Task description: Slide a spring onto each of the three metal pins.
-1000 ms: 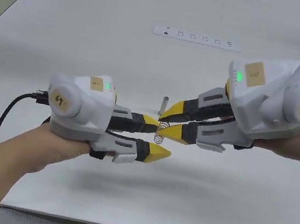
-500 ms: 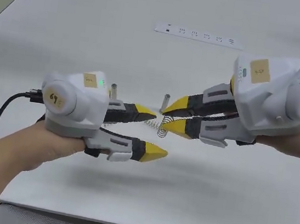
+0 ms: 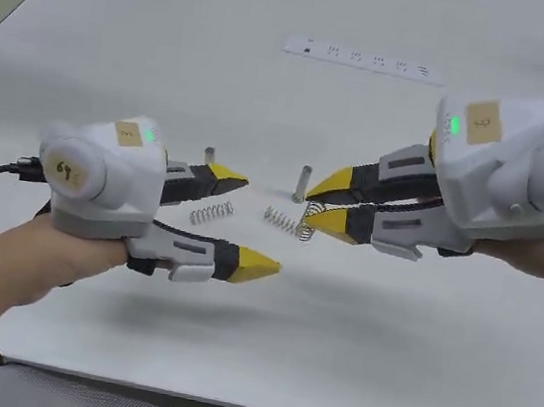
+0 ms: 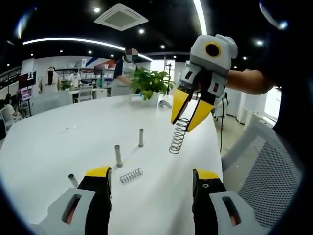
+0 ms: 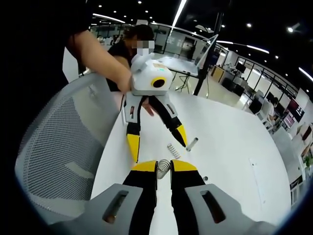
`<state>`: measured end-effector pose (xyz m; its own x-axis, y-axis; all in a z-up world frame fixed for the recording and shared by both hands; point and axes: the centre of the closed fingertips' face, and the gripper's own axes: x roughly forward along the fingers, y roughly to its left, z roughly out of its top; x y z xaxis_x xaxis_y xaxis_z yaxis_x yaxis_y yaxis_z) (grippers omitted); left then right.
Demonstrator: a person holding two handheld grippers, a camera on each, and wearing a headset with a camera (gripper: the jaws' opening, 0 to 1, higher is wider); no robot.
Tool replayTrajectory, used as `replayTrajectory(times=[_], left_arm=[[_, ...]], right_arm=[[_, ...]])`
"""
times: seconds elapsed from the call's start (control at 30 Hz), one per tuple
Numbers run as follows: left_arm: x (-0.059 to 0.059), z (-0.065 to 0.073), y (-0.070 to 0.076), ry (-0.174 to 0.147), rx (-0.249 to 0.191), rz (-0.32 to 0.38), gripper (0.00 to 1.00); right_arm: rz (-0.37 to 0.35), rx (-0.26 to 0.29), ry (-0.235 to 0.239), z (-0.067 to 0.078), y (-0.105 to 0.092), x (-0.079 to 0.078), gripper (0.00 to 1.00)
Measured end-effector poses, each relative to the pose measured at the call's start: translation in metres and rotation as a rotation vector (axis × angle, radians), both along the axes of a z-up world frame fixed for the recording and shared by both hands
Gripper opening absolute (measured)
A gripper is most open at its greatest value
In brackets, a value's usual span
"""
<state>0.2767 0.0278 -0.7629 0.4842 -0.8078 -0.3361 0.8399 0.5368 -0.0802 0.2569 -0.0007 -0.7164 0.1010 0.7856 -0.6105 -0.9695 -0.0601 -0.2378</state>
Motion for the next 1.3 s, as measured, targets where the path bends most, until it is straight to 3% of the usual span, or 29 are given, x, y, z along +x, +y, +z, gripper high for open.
replayTrajectory(times=[0.33, 0.73, 0.93, 1.3], left_arm=[[0.002, 0.001, 0.023, -0.016, 0.027, 0.068, 0.82], [0.005, -0.006, 0.047, 0.003, 0.029, 0.145, 0.98], [0.004, -0.008, 0.054, 0.012, 0.034, 0.164, 0.98], [0.007, -0.001, 0.062, -0.001, 0.038, 0.175, 0.98]], right_arm=[[-0.016, -0.002, -0.013, 0.001, -0.004, 0.006, 0.07], [-0.034, -0.005, -0.032, 0.005, -0.01, 0.009, 0.07], [-0.049, -0.004, -0.041, 0.006, -0.016, 0.015, 0.07], [-0.069, -0.028, -0.043, -0.001, -0.027, 0.021, 0.07]])
